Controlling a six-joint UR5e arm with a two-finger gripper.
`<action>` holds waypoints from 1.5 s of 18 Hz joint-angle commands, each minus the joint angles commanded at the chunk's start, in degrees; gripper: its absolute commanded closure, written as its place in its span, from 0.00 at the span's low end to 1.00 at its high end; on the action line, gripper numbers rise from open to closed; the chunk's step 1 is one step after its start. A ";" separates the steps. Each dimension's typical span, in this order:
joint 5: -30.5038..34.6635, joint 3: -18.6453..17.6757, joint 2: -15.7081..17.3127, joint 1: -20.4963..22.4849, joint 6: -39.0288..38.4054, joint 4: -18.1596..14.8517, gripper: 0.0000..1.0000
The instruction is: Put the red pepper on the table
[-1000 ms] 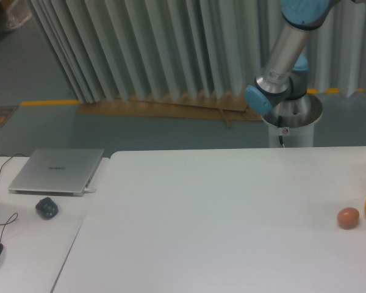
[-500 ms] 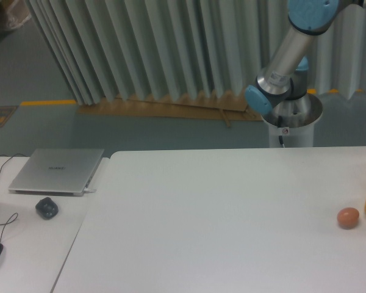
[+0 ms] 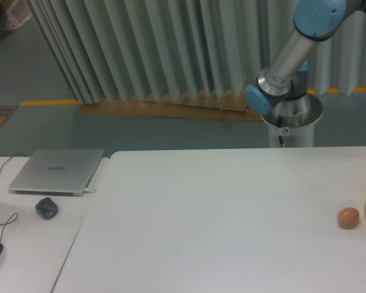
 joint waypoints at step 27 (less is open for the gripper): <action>0.26 3.52 -3.52 0.27 0.88 0.35 0.26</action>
